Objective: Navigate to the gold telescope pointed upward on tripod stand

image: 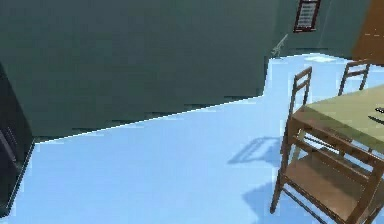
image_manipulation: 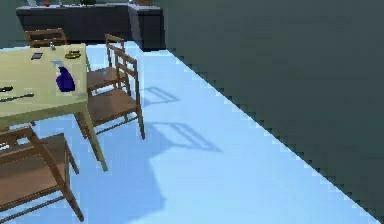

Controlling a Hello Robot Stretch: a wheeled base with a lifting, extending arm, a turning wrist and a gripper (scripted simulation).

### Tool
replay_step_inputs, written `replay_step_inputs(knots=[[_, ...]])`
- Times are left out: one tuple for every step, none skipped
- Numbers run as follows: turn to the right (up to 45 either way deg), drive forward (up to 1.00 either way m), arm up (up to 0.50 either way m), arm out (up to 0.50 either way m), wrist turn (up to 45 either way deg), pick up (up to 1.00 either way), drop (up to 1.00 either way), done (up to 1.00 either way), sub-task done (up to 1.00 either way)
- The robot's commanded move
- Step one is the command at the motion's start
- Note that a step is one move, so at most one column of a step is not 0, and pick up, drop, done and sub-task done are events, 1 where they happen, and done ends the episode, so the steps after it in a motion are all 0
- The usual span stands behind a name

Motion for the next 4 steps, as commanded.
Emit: replay_step_inputs(knots=[[3.0, 0.00, 0.00, 0.00, 0.0, 0.00, 0.00, 0.00, 0.00], [0.0, 1.00, 0.00, 0.00, 0.0, 0.00, 0.00, 0.00, 0.00], [9.0, 0.00, 0.00, 0.00, 0.0, 0.00, 0.00, 0.00, 0.00], [0.0, 0.05, 0.00, 0.00, 0.0, 0.00, 0.00, 0.00, 0.00]])
